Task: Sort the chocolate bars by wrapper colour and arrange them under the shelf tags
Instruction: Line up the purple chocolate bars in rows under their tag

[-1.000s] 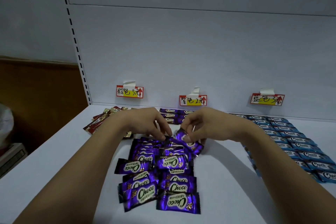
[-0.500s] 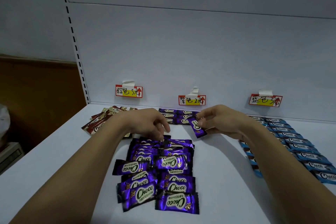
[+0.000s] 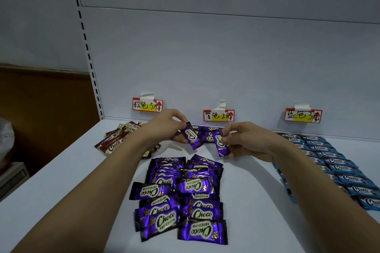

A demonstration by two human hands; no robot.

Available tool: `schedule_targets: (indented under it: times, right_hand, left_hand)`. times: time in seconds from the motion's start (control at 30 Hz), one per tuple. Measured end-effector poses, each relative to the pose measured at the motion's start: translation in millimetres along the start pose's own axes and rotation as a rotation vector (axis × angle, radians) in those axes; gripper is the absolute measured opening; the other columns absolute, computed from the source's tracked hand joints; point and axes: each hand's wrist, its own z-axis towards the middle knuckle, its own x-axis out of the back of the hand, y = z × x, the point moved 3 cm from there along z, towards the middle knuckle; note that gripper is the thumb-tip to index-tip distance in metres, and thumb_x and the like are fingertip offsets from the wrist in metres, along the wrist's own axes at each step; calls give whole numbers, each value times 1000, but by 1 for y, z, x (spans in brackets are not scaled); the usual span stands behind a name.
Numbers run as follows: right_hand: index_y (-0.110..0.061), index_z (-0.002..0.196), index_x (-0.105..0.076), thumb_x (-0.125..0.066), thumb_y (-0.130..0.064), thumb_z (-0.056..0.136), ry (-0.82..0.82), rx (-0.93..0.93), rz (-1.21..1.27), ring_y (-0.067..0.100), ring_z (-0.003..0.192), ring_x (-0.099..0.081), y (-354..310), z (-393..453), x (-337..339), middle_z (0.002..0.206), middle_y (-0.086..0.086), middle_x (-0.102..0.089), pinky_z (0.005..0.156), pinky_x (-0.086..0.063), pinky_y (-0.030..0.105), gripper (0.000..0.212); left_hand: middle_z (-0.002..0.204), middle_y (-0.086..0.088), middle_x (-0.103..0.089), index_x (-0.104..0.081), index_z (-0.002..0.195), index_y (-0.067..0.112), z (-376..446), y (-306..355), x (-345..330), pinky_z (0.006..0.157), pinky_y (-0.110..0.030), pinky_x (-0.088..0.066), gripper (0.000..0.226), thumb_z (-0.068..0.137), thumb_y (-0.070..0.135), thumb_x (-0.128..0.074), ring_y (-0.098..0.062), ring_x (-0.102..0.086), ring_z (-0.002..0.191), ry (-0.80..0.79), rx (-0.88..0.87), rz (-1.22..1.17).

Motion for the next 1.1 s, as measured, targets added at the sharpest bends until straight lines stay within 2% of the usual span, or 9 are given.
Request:
schedule_targets:
  times: [0.13, 0.27, 0.4, 0.5, 0.6, 0.73, 0.9, 1.0, 1.1]
  right_hand:
    - [2, 107, -58, -58, 6, 91, -28, -23, 36, 25, 60, -67, 1, 1, -1, 89, 21, -69, 56, -56, 27, 17]
    - [4, 107, -59, -62, 10, 86, -14, -25, 49, 27, 62, -68, 0, -1, 0, 86, 20, -71, 56, -57, 28, 22]
    - [-5, 109, -65, -66, 0, 87, 123, 31, -40, 20, 82, -69, -3, -2, 13, 102, 14, -70, 60, -55, 26, 22]
    - [-14, 113, -62, -63, 5, 88, 216, 59, 127, 26, 82, -70, -3, -3, 26, 101, 20, -68, 61, -59, 31, 32]
    - [-11, 108, -63, -66, -1, 87, 312, 60, 146, 26, 80, -72, -2, -3, 35, 95, 19, -72, 62, -61, 33, 23]
    - [1, 100, -65, -72, -1, 82, 404, 30, 126, 18, 70, -71, 3, -1, 41, 92, 20, -72, 56, -58, 22, 19]
    - [1, 91, -64, -74, 8, 78, 404, 18, 159, 23, 67, -70, 12, 5, 29, 89, 21, -67, 57, -61, 28, 17]
    - [5, 83, -67, -73, 9, 78, 443, 17, 84, 24, 65, -68, 18, 11, 29, 86, 22, -68, 57, -61, 28, 9]
    - [-5, 76, -70, -75, -1, 78, 528, 38, -194, 21, 65, -65, 23, 16, 34, 83, 16, -71, 64, -60, 32, 7]
  left_hand:
    - [96, -25, -67, -57, 99, 5, 0, -1, -10, 57, -24, -58, 9, 93, -2, -55, -26, -74, 77, -41, 37, -116]
    - [94, -23, -70, -61, 100, 0, -2, 0, -14, 57, -21, -56, 21, 82, -12, -64, -24, -74, 74, -81, 28, -162]
    - [90, -16, -73, -68, 92, 6, -1, 0, -11, 60, -23, -58, 11, 84, -2, -68, -16, -71, 72, -46, -17, -74]
    - [94, -14, -73, -70, 100, 11, 0, 0, -6, 67, -27, -59, 16, 86, 3, -67, -19, -70, 76, -18, -49, -76]
    - [94, -15, -72, -69, 104, 13, 1, 1, -5, 61, -26, -58, 22, 86, 1, -67, -22, -71, 77, -11, -43, -111]
    - [87, -17, -73, -67, 104, 9, 1, 0, -7, 63, -27, -60, 23, 85, -2, -67, -28, -72, 78, -6, -30, -153]
    - [87, -17, -73, -65, 106, 7, 6, -3, -2, 58, -24, -57, 23, 84, 2, -70, -18, -71, 67, 36, -24, -163]
    - [81, -9, -74, -65, 106, 3, 7, -6, 2, 63, -31, -60, 23, 84, 7, -71, -17, -70, 67, 40, -14, -162]
    - [97, -11, -72, -65, 108, 11, 5, -7, 5, 58, -32, -58, 24, 86, 12, -72, -23, -68, 73, 35, 4, -178]
